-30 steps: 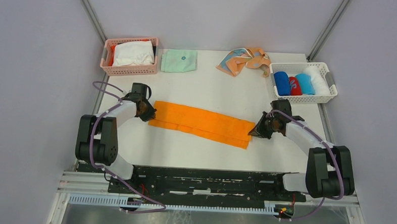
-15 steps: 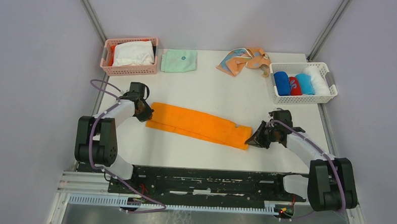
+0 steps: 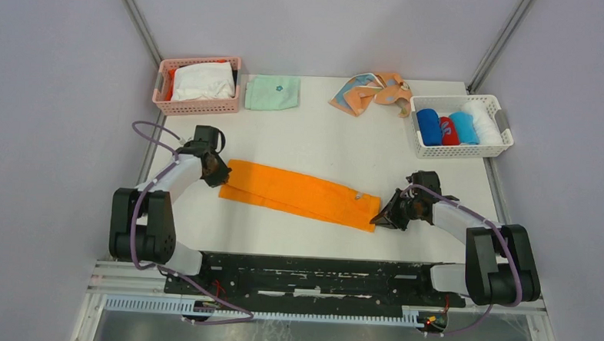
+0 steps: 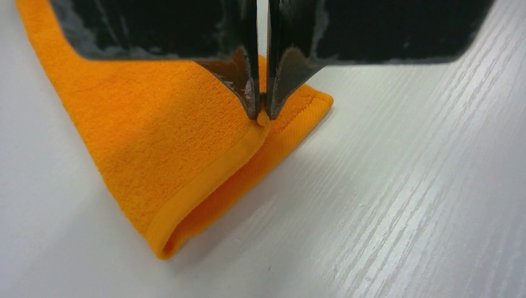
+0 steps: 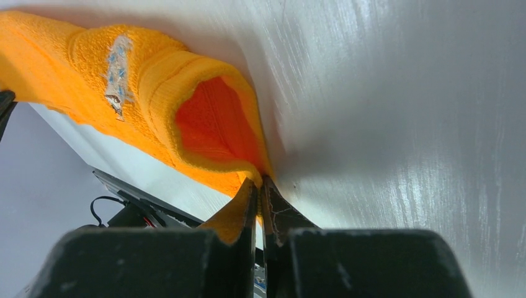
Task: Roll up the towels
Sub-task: Fold the towel at the center of the board.
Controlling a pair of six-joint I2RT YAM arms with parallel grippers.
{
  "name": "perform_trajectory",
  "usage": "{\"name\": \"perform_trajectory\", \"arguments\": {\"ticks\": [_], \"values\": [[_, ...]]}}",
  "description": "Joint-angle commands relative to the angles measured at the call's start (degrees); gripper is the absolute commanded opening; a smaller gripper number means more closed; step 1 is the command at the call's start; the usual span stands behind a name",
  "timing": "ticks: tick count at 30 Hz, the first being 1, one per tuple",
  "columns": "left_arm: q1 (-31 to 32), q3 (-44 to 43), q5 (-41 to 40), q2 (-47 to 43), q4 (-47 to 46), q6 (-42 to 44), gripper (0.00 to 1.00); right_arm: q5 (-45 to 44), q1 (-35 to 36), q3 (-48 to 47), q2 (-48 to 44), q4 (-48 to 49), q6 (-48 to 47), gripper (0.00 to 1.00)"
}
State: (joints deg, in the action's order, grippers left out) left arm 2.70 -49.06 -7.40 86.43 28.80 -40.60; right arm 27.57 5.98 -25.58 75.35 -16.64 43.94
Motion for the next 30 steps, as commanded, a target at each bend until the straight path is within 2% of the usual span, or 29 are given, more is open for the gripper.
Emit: {"name": "perform_trajectory", "arguments": {"ticks": [1, 5, 20, 23, 26, 30], "values": [[-0.29, -1.26, -1.67, -7.55, 3.19, 2.89, 0.03, -8.61, 0.06, 0.50, 1.65, -0.53, -0.41, 0.10], [-0.32, 2.36, -3.56, -12.55, 4.63, 2.00, 0.03, -9.78, 0.04, 0.37, 1.53, -1.34, -0.25, 0.10], [-0.28, 18.15, -5.13, -21.95, 3.18, -8.57, 0.03, -11.90, 0.05, 0.12, 1.34, -1.65, 1.92, 0.10], [-0.33, 16.48, -6.29, -23.33, 4.32, -8.35, 0.03, -12.07, 0.04, -0.25, 1.71, -1.79, 1.97, 0.10], [-0.35, 11.17, -6.56, -24.94, 8.26, -7.08, 0.03, -12.31, 0.06, -0.63, 1.88, -2.12, 1.84, 0.10], [-0.28, 6.54, -6.51, -31.10, 14.64, -6.45, 0.03, -12.54, 0.08, -1.19, 1.94, -2.66, 1.69, 0.10]]}}
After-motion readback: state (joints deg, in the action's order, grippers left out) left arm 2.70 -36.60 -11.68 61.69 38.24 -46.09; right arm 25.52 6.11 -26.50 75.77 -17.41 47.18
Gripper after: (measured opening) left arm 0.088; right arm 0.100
